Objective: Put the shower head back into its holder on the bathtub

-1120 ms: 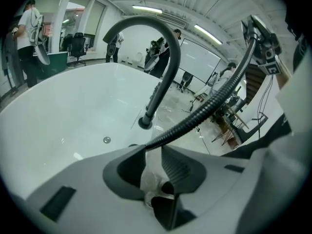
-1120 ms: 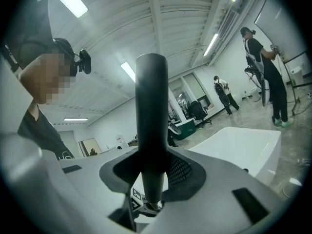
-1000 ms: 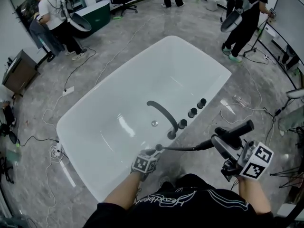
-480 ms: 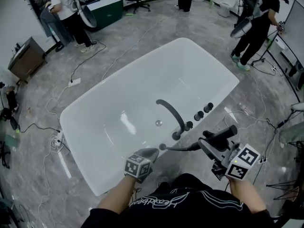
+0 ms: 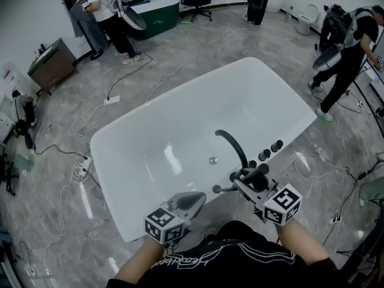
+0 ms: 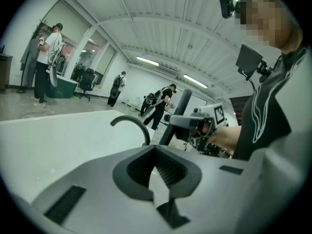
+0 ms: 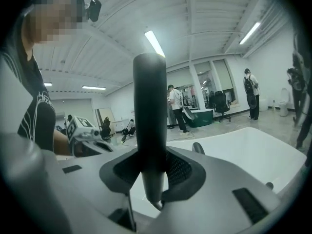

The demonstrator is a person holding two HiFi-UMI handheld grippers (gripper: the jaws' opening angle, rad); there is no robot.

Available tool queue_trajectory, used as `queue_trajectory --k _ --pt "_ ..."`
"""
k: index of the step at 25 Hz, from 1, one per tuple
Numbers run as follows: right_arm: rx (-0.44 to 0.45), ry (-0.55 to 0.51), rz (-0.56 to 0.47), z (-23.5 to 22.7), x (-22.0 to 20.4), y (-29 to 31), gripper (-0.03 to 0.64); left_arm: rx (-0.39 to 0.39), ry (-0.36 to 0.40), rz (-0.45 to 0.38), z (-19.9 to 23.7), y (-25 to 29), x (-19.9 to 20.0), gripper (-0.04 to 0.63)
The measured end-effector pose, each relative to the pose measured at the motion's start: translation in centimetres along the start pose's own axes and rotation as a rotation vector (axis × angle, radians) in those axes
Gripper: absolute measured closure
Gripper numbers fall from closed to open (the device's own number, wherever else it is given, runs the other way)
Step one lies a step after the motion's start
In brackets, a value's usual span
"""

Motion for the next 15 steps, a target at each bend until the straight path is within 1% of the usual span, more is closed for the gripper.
queue_trajectory --k 5,10,15 --pt "0.022 -0.037 0.060 -0.2 -2.1 3.4 0.489 0.004 0.068 -0.037 -0.7 -2.9 1.3 0.591" --pt "0.029 -0.042 0.132 -1.0 -5.6 6.6 0.488 0.019 0.056 -0.080 -1.1 -5.2 1.6 0.591" --pt "0.025 -0.010 0.178 -2.6 -9.0 9.4 0.488 0.050 0.052 -0.083 -1.2 -6.9 1.1 0.591"
Point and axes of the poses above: the fingertips, and each gripper's own axes: y forward along the fingers, z to its left, x out of its top, the point moved 9 cm from there along -y, backward along the fingers, and after that the axes turned 7 degrees about x, right-handed, at the moved point
